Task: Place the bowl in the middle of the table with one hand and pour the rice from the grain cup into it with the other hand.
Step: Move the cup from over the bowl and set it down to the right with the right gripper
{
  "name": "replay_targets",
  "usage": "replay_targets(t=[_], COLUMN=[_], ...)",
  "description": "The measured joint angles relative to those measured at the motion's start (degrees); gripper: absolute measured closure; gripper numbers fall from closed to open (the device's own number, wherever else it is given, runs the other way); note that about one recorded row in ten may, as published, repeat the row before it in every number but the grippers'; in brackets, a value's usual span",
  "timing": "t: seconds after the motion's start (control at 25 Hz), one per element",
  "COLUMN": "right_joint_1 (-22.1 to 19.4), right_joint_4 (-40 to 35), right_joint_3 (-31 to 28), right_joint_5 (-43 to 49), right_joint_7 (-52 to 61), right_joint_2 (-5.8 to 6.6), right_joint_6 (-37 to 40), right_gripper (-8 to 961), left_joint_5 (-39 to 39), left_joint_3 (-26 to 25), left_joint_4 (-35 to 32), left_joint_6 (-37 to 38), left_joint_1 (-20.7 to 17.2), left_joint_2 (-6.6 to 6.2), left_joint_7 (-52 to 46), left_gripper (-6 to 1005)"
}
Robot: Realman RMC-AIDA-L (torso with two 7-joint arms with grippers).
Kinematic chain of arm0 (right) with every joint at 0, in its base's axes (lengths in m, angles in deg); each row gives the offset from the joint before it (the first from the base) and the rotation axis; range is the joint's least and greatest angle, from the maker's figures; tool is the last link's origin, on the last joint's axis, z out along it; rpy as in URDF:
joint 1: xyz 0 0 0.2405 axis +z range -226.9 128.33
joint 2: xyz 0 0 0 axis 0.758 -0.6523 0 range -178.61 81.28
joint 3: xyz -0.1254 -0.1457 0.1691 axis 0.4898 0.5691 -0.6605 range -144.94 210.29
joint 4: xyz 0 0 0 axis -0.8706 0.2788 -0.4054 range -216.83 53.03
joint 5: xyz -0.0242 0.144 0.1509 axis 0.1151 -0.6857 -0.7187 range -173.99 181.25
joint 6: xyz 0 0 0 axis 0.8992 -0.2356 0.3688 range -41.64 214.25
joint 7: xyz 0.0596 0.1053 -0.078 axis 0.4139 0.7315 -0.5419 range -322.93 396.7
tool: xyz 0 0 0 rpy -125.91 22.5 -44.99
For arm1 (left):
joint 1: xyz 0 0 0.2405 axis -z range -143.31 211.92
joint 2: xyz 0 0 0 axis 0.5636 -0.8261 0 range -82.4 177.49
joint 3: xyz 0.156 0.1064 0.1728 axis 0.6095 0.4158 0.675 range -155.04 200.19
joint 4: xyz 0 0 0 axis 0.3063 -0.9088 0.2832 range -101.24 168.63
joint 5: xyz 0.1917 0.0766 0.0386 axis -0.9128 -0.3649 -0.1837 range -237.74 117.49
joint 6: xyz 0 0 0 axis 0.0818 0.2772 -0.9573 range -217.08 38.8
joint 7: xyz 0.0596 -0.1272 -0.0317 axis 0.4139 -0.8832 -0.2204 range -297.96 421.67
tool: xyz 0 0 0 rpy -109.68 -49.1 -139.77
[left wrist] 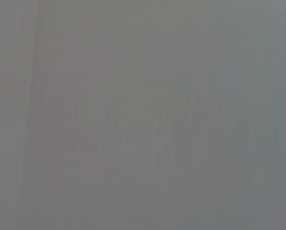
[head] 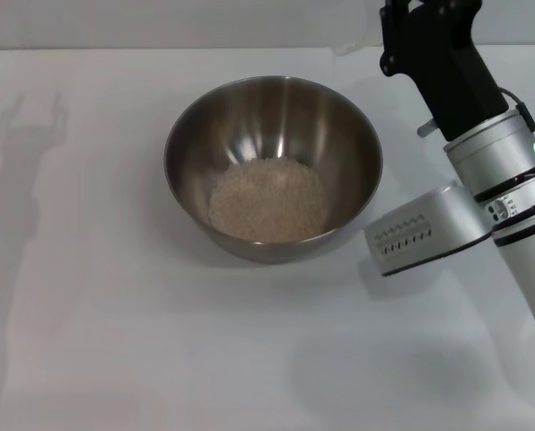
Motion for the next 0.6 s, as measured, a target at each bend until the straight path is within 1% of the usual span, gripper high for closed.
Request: replay_targets(t=[0.08, 0.16, 0.2, 0.24, 0.28, 0.36, 0.4, 0.48, 0.52, 0.56, 0.6], right_joint_1=[-0.13, -0.63, -1.23, -1.23, -1.66, -1.84, -2.53, -2.94, -3.83, -3.83, -4.57], right_joint_4=[0.21, 0.89, 1.77, 1.77, 2.34, 2.55, 3.06, 3.39, 4.2, 4.2, 4.93], right_joint_3=[0.07, 0.09, 0.09, 0.09, 0.13, 0.19, 0.24, 0.26, 0.26, 0.26, 0.24], right_joint_5=[-0.43, -1.3, -2.53, -2.53, -4.07, -4.73, -5.67, -5.91, -6.62, -6.62, -7.99], right_joint_7=[1.35, 5.05, 8.75, 8.75, 11.64, 12.84, 15.67, 17.21, 20.33, 20.33, 23.39], right_joint_2=[0.0, 0.0, -0.01, -0.01, 0.0, 0.0, -0.02, -0.03, -0.04, -0.04, -0.04], right_joint_6=[-0.01, -0.02, -0.04, -0.04, -0.07, -0.09, -0.13, -0.13, -0.14, -0.14, -0.14], right_gripper=[947, 947, 947, 947, 947, 947, 947, 947, 947, 947, 947], left_joint_5=[0.0, 0.0, 0.0, 0.0, 0.0, 0.0, 0.0, 0.0, 0.0, 0.0, 0.0], left_joint_3=[0.05, 0.09, 0.15, 0.15, 0.19, 0.19, 0.23, 0.25, 0.28, 0.28, 0.36], left_joint_4=[0.0, 0.0, 0.0, 0.0, -0.02, -0.05, -0.07, -0.09, -0.13, -0.13, -0.31], left_joint_6=[0.03, 0.05, 0.13, 0.13, 0.42, 0.68, 0.88, 0.91, 0.92, 0.92, 0.92], left_joint_1=[0.02, 0.0, -0.06, -0.06, -0.16, -0.19, -0.21, -0.21, -0.22, -0.22, -0.16], left_joint_2=[0.0, 0.0, 0.0, 0.0, 0.0, 0.0, 0.0, 0.0, 0.0, 0.0, 0.0], left_joint_7=[-0.01, -0.01, -0.01, -0.01, -0.01, -0.02, -0.03, -0.06, -0.08, -0.08, -0.1], left_gripper=[472, 472, 472, 472, 472, 472, 472, 472, 472, 472, 472])
